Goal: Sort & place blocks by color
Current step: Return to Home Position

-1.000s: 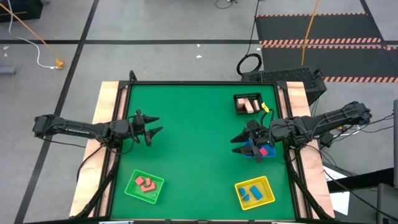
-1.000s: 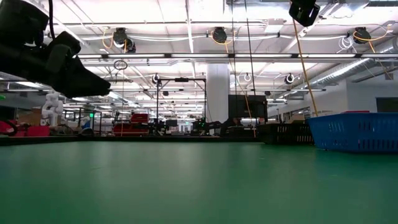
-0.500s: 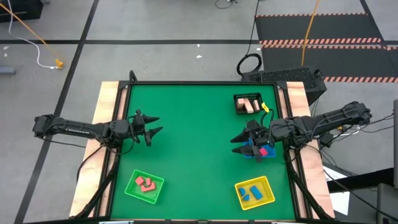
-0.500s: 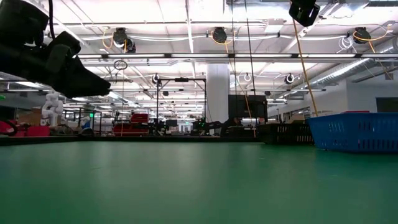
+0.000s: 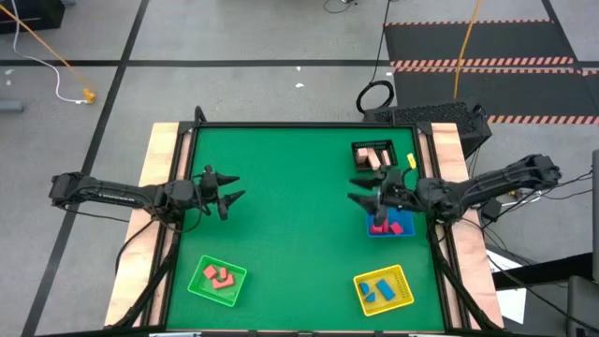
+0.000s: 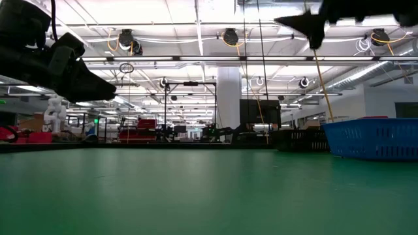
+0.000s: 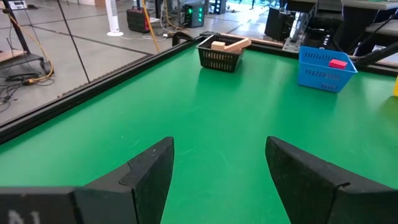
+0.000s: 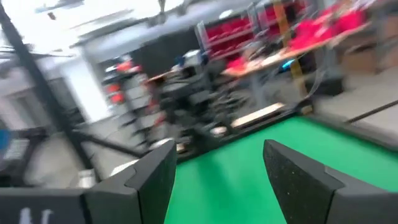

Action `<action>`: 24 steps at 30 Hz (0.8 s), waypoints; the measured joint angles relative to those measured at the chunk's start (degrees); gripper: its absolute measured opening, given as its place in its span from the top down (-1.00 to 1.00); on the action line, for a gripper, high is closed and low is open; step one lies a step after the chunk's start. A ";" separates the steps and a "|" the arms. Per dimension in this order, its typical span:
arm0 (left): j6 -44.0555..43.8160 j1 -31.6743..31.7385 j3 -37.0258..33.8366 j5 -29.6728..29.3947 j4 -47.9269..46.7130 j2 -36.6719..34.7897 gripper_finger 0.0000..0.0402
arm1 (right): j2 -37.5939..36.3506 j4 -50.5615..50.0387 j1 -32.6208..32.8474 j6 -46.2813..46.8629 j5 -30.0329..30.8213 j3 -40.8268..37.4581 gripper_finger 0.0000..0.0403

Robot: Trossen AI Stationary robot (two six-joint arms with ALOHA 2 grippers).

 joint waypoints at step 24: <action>-0.04 0.00 0.00 -0.02 0.15 0.00 -0.26 | -5.12 42.19 -9.00 -31.75 3.63 -25.96 -0.15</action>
